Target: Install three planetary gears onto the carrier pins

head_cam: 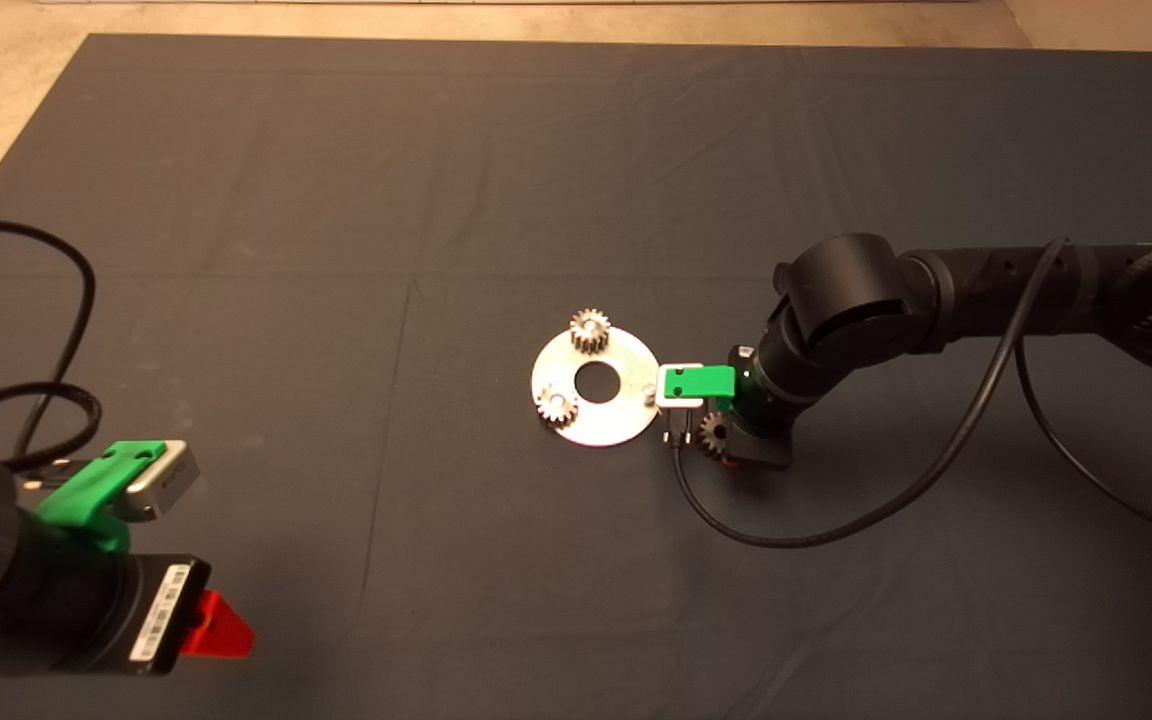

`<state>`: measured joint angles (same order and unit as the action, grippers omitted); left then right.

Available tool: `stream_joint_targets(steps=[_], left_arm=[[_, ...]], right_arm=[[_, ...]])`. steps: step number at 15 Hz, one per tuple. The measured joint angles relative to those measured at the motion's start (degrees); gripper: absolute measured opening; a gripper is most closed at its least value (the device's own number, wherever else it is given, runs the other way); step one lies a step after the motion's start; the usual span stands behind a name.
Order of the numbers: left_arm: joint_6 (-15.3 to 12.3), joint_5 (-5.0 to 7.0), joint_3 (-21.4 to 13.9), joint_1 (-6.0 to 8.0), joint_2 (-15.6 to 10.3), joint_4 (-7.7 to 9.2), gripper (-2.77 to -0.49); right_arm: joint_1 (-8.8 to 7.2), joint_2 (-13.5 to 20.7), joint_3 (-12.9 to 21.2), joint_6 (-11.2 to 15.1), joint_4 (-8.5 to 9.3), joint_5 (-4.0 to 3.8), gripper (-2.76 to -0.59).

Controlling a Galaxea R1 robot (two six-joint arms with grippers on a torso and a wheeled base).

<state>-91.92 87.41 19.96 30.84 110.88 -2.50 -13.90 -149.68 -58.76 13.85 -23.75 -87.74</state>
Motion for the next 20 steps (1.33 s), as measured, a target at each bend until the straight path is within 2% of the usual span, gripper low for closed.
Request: stream_joint_targets(steps=[3,5,7,11,16,20], left_arm=[[0.00,0.00,0.00,0.00,-0.04,0.18,-1.08],[0.02,0.00,0.00,0.00,-0.09,0.20,-1.08],[0.02,0.00,0.00,0.00,-0.08,0.22,-1.08],[0.02,0.00,0.00,0.00,-0.10,0.24,-1.08],[0.02,0.00,-0.26,0.00,-0.10,0.38,-1.08],[0.02,0.00,-0.34,0.00,-0.10,0.38,-1.08]], right_arm=[[-3.77,-0.02,0.74,0.10,1.37,0.06,-2.34],[-6.10,-0.02,0.91,0.10,3.16,0.04,-2.34],[-7.61,-0.18,1.01,0.10,4.98,0.02,-2.34],[-9.22,-1.68,1.05,0.10,7.89,0.10,-2.34],[-9.61,-3.68,0.06,0.12,11.59,0.02,-2.34],[-9.91,-5.18,-1.82,0.12,12.73,0.03,-2.34]])
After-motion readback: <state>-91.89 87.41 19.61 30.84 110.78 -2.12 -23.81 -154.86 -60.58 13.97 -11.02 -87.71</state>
